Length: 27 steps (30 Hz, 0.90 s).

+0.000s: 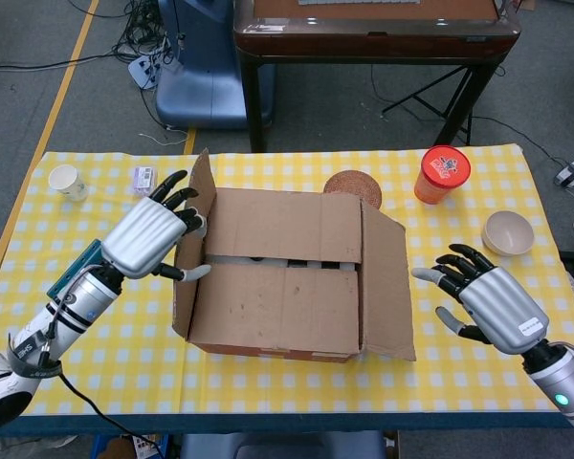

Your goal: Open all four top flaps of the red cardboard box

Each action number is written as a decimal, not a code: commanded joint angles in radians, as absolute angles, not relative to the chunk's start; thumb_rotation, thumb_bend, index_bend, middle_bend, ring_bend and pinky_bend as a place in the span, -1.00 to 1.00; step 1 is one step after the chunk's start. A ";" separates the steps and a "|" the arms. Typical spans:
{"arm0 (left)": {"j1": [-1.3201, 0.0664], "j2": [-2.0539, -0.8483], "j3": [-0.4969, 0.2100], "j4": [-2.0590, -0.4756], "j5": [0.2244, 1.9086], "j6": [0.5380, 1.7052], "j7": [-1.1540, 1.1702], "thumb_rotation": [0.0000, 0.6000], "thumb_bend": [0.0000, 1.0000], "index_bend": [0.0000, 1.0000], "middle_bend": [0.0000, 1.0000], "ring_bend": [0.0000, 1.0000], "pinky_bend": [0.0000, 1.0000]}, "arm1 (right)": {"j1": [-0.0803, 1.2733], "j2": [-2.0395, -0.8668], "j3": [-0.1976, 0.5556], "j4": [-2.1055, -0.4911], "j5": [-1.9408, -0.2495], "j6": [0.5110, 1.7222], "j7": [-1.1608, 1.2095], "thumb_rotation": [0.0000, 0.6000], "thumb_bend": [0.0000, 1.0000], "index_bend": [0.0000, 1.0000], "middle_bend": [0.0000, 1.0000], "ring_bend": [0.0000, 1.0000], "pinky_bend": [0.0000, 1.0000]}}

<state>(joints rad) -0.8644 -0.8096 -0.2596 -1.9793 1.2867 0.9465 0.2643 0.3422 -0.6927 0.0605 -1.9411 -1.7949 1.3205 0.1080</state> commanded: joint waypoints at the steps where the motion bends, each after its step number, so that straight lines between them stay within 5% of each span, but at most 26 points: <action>1: -0.855 -0.803 -0.260 -1.969 1.287 0.951 0.254 0.04 -0.53 0.20 0.02 -0.62 -1.00 | 0.342 -0.692 0.061 -1.941 -1.794 1.322 0.108 1.00 -0.32 -0.52 -0.29 -0.54 -0.71; 27: -0.734 -0.771 -0.221 -1.879 1.200 0.988 0.207 0.05 -0.53 0.13 0.02 -0.62 -1.00 | 0.358 -0.693 0.061 -1.945 -1.798 1.292 0.102 1.00 -0.32 -0.52 -0.29 -0.54 -0.71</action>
<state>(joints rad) -0.7422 -0.7680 -0.2246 -1.8800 1.2072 0.9800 0.2110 0.3553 -0.6921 0.0598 -1.9436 -1.7975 1.2954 0.1044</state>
